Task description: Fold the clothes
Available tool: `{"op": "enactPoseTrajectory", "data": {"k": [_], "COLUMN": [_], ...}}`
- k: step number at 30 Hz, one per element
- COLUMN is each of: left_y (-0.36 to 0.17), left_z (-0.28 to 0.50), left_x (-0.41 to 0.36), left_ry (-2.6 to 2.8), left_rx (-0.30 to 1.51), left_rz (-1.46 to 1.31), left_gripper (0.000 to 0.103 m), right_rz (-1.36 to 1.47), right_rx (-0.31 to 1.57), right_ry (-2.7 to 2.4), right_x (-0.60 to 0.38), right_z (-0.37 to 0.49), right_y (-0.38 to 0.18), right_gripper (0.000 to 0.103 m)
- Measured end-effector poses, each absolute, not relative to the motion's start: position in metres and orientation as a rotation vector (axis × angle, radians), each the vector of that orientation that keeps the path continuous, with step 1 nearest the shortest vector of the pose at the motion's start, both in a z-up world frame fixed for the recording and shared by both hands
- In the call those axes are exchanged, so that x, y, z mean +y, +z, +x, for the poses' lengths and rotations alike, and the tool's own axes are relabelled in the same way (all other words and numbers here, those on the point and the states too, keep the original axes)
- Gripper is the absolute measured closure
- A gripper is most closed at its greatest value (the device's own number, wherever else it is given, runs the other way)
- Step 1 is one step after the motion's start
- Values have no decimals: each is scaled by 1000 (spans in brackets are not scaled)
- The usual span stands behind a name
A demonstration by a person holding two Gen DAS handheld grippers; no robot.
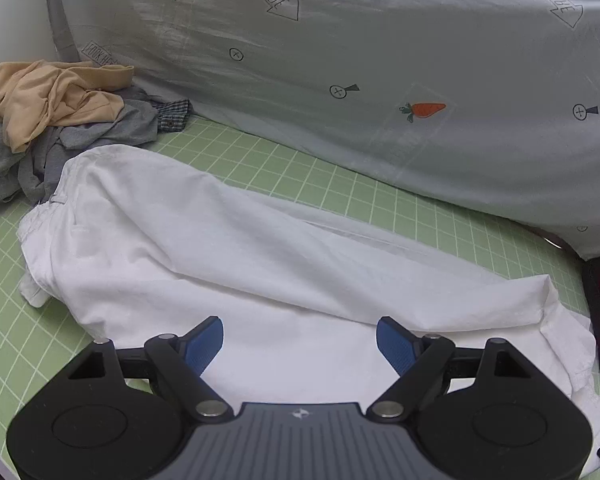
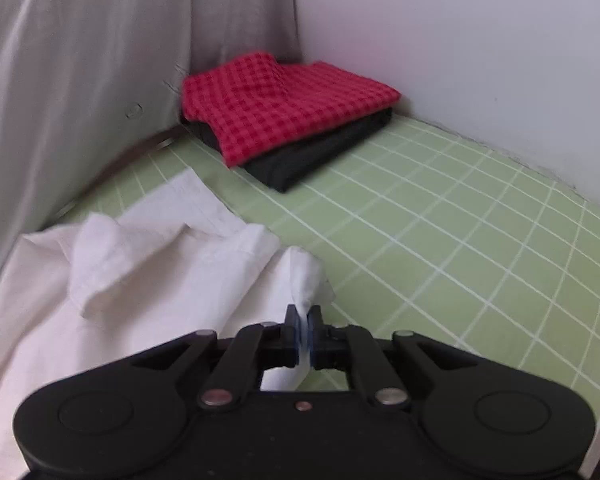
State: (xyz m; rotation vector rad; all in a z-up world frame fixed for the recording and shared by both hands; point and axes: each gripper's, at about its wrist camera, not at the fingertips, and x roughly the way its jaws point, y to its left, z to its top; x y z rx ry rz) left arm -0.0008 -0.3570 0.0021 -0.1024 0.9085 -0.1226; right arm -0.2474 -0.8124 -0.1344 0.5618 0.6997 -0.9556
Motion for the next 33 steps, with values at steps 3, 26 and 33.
{"op": "enactPoseTrajectory", "data": {"k": [3, 26, 33], "left_y": [1, -5, -10], "left_z": [1, 9, 16], "left_x": [-357, -361, -365], "left_ry": [-118, -114, -127], "left_rx": [919, 953, 979], "left_rz": [-92, -53, -40], "left_gripper": [19, 18, 18], "right_rz": [468, 418, 390], "right_rx": [745, 562, 710], "right_ry": [-1046, -1013, -1048], "right_x": [-807, -809, -810], "right_z": [-242, -258, -256], "right_y": [-132, -74, -110], "right_gripper": [70, 98, 52]}}
